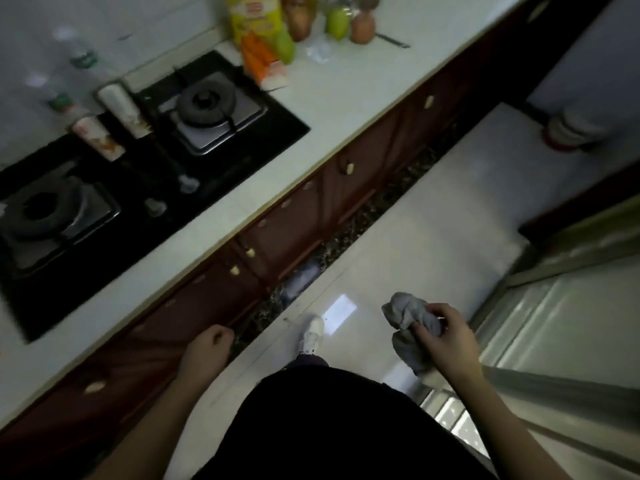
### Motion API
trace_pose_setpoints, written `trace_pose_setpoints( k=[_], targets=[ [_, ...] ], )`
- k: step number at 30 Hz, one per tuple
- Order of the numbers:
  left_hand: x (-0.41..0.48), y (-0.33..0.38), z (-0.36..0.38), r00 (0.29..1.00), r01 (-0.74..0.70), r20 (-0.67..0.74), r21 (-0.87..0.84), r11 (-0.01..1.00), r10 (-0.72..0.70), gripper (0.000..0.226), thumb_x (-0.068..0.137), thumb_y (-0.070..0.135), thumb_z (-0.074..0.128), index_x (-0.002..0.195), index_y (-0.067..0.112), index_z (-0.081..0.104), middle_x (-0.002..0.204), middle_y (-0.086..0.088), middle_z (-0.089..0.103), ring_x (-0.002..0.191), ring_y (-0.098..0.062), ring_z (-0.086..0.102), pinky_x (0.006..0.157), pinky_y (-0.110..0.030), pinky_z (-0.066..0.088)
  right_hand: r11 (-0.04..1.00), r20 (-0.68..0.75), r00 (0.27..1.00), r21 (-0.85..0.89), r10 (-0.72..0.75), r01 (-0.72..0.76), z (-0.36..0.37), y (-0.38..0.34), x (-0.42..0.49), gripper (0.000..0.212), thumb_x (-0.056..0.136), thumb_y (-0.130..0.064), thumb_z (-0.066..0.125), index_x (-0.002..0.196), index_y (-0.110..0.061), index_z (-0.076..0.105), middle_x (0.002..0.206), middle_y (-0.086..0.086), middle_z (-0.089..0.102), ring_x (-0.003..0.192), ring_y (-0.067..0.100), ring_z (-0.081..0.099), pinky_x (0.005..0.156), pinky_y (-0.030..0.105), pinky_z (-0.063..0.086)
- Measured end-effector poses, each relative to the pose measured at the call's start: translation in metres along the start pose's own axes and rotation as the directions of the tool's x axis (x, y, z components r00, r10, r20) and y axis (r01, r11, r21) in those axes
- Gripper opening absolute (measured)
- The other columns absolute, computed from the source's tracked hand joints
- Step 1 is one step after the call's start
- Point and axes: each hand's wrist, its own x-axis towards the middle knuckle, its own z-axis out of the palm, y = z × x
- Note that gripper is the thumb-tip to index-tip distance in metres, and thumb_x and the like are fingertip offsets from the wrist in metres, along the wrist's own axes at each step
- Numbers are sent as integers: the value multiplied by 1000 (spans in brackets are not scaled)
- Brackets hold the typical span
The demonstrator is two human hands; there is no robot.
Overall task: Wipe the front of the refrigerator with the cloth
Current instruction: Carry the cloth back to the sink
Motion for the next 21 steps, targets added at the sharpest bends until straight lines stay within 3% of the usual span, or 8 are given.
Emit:
trace_pose_setpoints(
  k=[2, 5, 11, 17, 21],
  targets=[
    [32, 48, 14, 987, -94, 139, 80, 992, 82, 16, 103, 31, 49, 104, 26, 64, 99, 1, 66, 91, -15, 61, 83, -38, 49, 998, -91, 994, 17, 64, -63, -15, 1, 4, 32, 83, -24, 83, 110, -21, 66, 106, -6, 67, 92, 16, 66, 79, 33, 49],
    [66, 121, 41, 931, -256, 315, 207, 944, 184, 18, 101, 30, 51, 94, 21, 65, 94, -4, 69, 90, -22, 64, 83, -38, 50, 985, -223, 960, 71, 169, -157, -37, 6, 6, 33, 83, -20, 84, 111, -20, 67, 104, -7, 66, 92, 15, 64, 79, 29, 44],
    [105, 250, 91, 789, -558, 530, 404, 725, 312, 20, 98, 38, 49, 94, 24, 64, 85, -1, 71, 79, -20, 67, 76, -35, 54, 915, -388, 829, 209, 401, -345, -60, 35, -3, 37, 83, -24, 84, 116, -21, 66, 110, -3, 68, 96, 18, 64, 82, 30, 45],
    [125, 337, 125, 767, -610, 528, 423, 670, 365, 21, 99, 34, 54, 88, 21, 67, 78, -2, 69, 74, -19, 66, 66, -32, 47, 862, -399, 767, 289, 503, -416, -68, 66, 27, 36, 86, -27, 81, 117, -24, 64, 109, -6, 66, 98, 16, 61, 82, 33, 44],
    [135, 375, 131, 826, -539, 432, 422, 729, 361, 18, 98, 34, 55, 89, 27, 69, 81, 6, 72, 77, -13, 67, 73, -33, 50, 872, -355, 803, 293, 479, -391, -91, 81, 87, 37, 86, -30, 81, 118, -23, 64, 114, 0, 65, 101, 20, 63, 83, 33, 45]
  ],
)
